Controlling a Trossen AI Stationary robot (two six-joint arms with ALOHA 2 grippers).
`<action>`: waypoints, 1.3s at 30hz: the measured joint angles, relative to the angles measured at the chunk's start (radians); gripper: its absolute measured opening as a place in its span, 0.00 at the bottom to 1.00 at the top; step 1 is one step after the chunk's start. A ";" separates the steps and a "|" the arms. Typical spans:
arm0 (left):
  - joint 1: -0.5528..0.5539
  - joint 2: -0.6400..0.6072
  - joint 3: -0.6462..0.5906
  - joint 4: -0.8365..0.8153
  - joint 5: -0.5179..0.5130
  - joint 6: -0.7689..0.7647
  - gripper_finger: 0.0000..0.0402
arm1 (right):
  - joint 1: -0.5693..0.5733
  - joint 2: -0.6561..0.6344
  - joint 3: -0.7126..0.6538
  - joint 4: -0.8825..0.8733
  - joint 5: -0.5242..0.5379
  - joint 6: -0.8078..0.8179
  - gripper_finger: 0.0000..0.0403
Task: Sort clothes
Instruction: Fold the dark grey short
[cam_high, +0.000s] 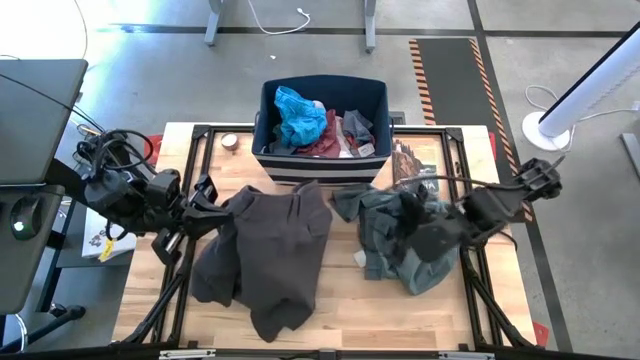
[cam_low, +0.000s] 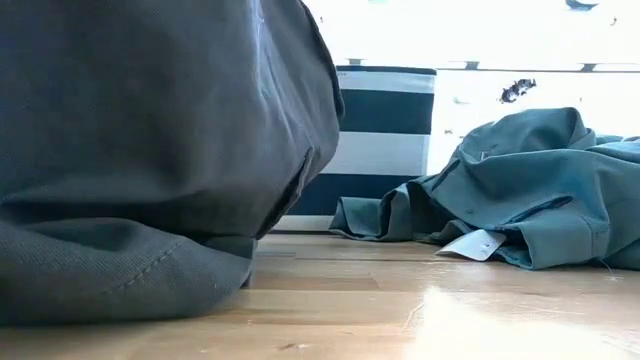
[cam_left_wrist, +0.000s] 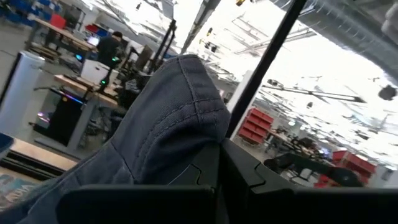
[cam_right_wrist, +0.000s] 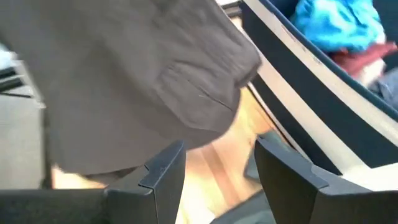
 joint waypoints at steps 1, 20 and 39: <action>0.000 -0.001 0.000 0.000 0.009 -0.009 0.00 | -0.020 0.008 -0.008 0.002 -0.015 0.004 0.47; 0.001 -0.003 0.000 0.000 0.095 -0.045 0.00 | -0.228 -0.261 -1.156 1.709 -0.432 0.109 0.45; 0.002 -0.003 0.000 -0.001 0.095 -0.096 0.00 | -0.432 -0.232 -1.181 1.554 -0.543 0.130 0.45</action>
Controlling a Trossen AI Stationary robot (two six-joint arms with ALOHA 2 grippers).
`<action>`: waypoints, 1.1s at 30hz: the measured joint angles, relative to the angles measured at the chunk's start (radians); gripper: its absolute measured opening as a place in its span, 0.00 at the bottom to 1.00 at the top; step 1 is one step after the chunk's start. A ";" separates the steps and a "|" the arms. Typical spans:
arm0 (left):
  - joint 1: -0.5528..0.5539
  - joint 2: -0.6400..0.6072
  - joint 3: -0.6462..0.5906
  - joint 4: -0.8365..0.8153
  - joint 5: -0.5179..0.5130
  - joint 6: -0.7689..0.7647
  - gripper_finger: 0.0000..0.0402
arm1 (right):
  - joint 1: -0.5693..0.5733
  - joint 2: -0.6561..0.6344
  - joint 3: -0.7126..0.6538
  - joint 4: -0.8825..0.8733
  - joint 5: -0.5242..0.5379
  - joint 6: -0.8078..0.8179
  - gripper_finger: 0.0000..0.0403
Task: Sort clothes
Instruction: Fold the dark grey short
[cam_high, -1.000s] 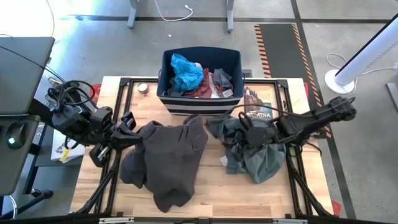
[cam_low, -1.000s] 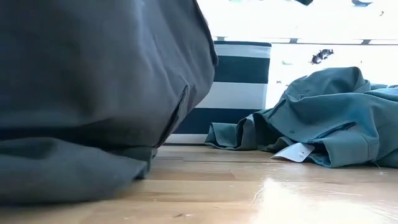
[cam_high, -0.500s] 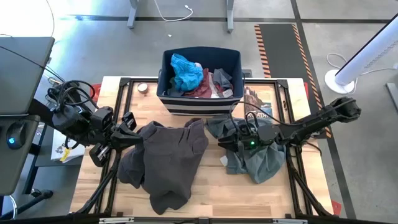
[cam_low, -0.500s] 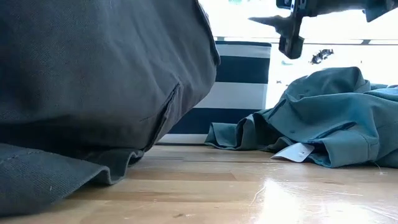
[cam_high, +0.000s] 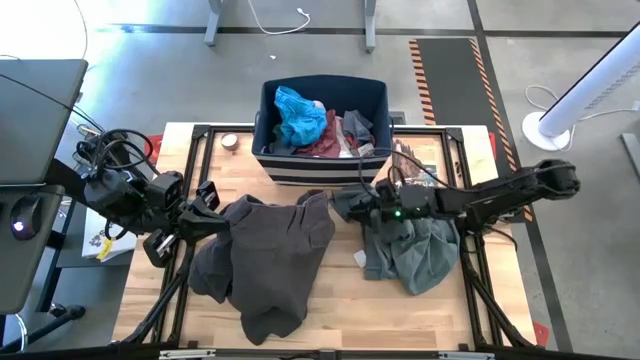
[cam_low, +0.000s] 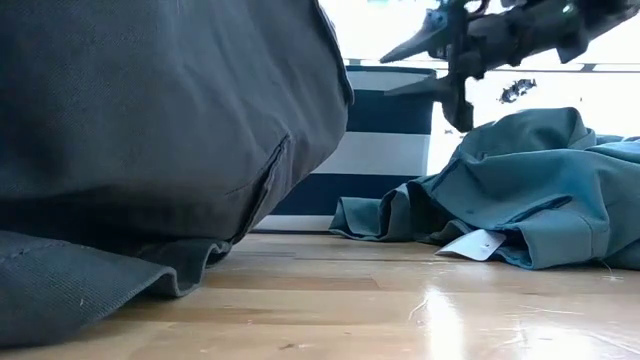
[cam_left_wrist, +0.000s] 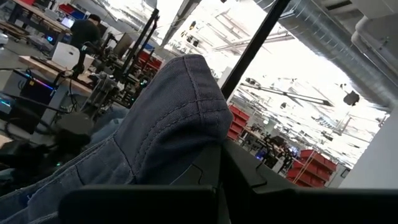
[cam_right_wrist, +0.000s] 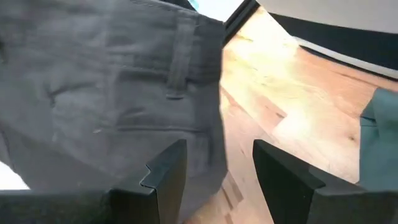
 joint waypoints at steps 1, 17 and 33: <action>0.000 0.000 0.000 0.000 0.000 0.000 0.00 | -0.019 0.020 0.000 0.023 -0.027 0.003 0.45; 0.000 0.000 0.000 -0.029 0.002 -0.070 0.00 | -0.087 0.417 -0.001 0.594 -0.121 0.078 0.45; -0.001 -0.008 0.000 -0.018 0.011 -0.136 0.00 | -0.050 0.592 0.108 1.183 -0.348 0.175 0.45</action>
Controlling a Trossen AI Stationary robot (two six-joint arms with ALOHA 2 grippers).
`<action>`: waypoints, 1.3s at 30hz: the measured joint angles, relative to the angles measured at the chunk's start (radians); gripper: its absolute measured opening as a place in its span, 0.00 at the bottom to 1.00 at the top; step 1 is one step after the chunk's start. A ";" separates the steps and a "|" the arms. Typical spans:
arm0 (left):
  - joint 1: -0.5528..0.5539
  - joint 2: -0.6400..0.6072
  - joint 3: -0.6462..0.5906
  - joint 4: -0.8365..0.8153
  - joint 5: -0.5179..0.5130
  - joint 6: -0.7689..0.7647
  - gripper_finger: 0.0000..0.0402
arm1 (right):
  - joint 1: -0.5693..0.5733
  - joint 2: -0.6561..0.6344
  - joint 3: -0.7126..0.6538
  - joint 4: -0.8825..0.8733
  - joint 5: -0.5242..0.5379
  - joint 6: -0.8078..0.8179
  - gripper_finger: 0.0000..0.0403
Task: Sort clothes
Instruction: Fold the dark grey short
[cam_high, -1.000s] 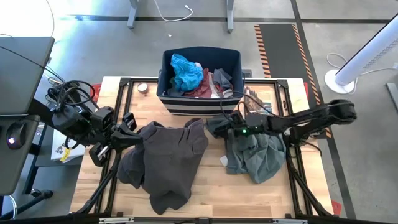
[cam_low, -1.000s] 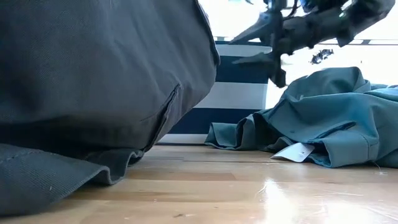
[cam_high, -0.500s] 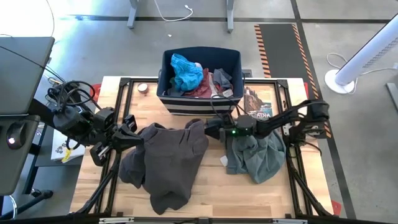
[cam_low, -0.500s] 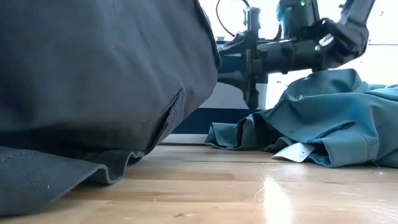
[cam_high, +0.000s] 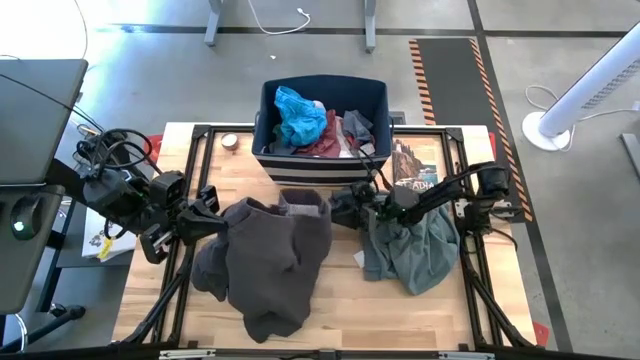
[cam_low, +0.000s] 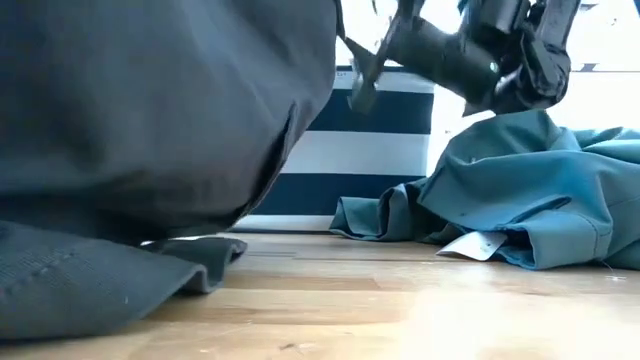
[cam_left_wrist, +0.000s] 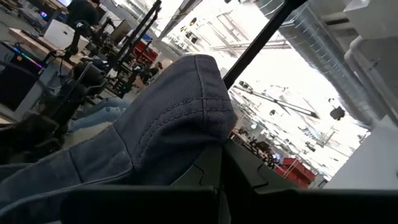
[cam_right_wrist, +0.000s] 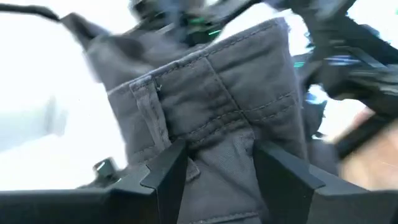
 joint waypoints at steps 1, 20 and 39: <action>0.000 -0.003 0.000 0.003 0.001 0.000 0.00 | 0.009 -0.001 0.015 0.002 -0.024 -0.025 0.45; -0.001 -0.062 0.000 0.006 0.088 0.046 0.00 | 0.025 -0.001 0.171 -0.219 -0.018 -0.138 0.24; 0.000 -0.098 0.000 -0.011 0.131 0.127 0.00 | 0.009 -0.001 0.317 -0.225 -0.124 -0.110 0.00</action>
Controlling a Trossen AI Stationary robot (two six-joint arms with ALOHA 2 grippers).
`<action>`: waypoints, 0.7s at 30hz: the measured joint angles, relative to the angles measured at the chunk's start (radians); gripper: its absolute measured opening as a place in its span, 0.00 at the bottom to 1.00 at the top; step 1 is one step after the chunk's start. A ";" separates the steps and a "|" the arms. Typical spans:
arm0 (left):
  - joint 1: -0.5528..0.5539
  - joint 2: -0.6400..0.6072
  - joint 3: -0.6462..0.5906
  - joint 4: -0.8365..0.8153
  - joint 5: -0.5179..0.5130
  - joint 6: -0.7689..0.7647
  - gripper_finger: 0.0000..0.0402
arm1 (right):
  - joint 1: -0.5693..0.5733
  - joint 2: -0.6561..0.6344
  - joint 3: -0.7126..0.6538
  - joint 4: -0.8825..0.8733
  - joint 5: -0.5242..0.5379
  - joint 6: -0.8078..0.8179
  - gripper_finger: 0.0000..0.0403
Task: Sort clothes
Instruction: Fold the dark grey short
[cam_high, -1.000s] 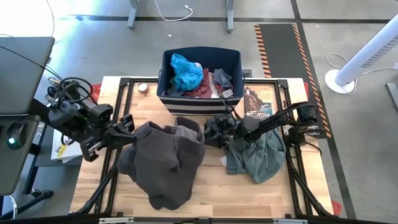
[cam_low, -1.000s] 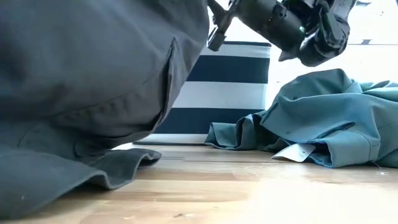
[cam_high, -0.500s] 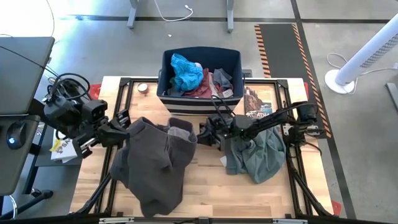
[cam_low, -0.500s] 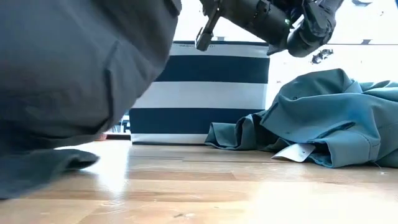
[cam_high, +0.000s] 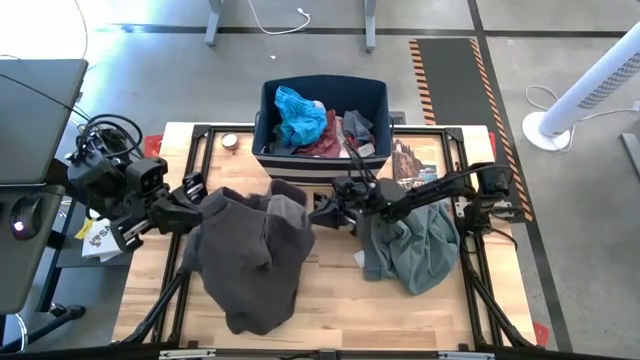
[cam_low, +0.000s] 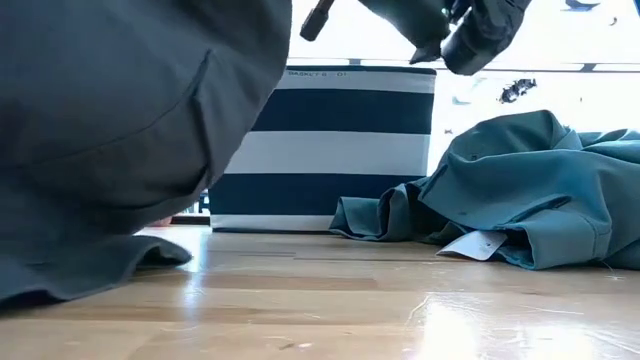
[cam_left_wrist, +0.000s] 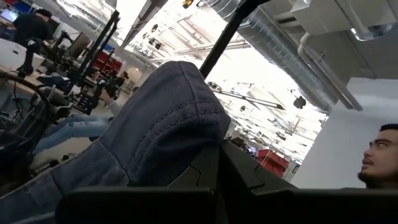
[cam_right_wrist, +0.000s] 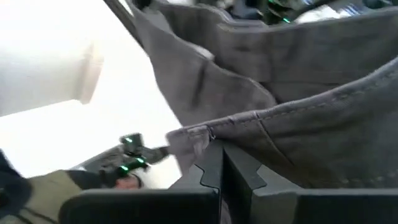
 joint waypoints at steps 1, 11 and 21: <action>0.000 -0.002 0.000 0.001 0.002 0.006 0.00 | -0.003 0.000 0.010 0.011 -0.010 0.009 0.00; -0.008 -0.028 0.000 0.004 0.011 0.048 0.00 | -0.002 -0.197 0.037 -0.202 -0.065 -0.090 0.00; -0.005 -0.033 0.000 0.017 -0.091 0.169 0.00 | -0.005 -0.554 0.038 -0.844 0.093 -0.321 0.00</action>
